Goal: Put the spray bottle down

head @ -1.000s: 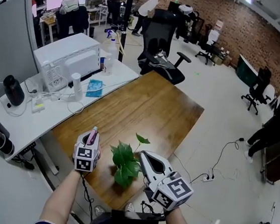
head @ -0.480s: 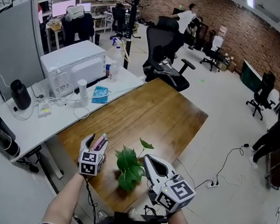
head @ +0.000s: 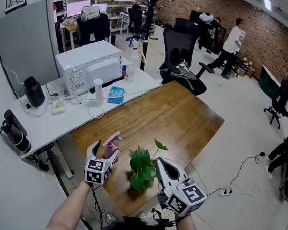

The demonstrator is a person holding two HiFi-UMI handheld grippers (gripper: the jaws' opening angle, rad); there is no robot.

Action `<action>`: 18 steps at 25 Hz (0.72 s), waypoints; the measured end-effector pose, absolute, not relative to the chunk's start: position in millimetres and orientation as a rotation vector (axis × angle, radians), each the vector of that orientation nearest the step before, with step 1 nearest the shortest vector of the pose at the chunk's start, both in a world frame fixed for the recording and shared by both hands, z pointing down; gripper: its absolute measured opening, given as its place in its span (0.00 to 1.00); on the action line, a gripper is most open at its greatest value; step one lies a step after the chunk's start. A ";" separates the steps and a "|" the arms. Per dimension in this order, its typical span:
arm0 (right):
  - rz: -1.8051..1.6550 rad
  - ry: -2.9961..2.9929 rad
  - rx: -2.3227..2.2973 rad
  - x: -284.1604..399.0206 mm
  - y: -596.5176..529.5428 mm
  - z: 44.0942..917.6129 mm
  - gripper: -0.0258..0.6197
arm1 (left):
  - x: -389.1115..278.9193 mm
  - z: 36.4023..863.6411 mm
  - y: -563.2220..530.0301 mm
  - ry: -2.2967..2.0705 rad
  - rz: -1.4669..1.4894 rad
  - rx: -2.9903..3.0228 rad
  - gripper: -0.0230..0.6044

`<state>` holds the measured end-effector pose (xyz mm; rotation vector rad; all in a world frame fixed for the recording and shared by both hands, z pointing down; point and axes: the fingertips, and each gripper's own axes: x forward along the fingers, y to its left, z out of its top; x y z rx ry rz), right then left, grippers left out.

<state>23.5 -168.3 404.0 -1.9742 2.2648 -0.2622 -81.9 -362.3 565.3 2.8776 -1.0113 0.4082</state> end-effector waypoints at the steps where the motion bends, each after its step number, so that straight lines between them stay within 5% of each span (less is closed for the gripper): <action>1: -0.268 2.269 -1.966 22.4 -168.5 405.0 0.05 | -87.4 563.2 -357.9 -1.022 0.399 2.867 0.64; 3: -0.279 2.282 -1.945 18.2 -168.5 406.3 0.05 | -102.1 555.6 -345.8 -1.048 0.373 2.844 0.55; 6: -0.287 2.306 -1.919 12.5 -167.6 408.1 0.05 | -126.0 535.9 -320.6 -1.066 0.300 2.829 0.19; 8: -0.291 2.315 -1.910 11.7 -166.1 409.8 0.05 | -134.9 521.7 -300.6 -1.012 0.248 2.819 0.05; 18: -0.322 2.314 -1.910 6.1 -160.6 422.6 0.05 | -110.4 479.3 -232.0 -0.634 0.253 2.861 0.05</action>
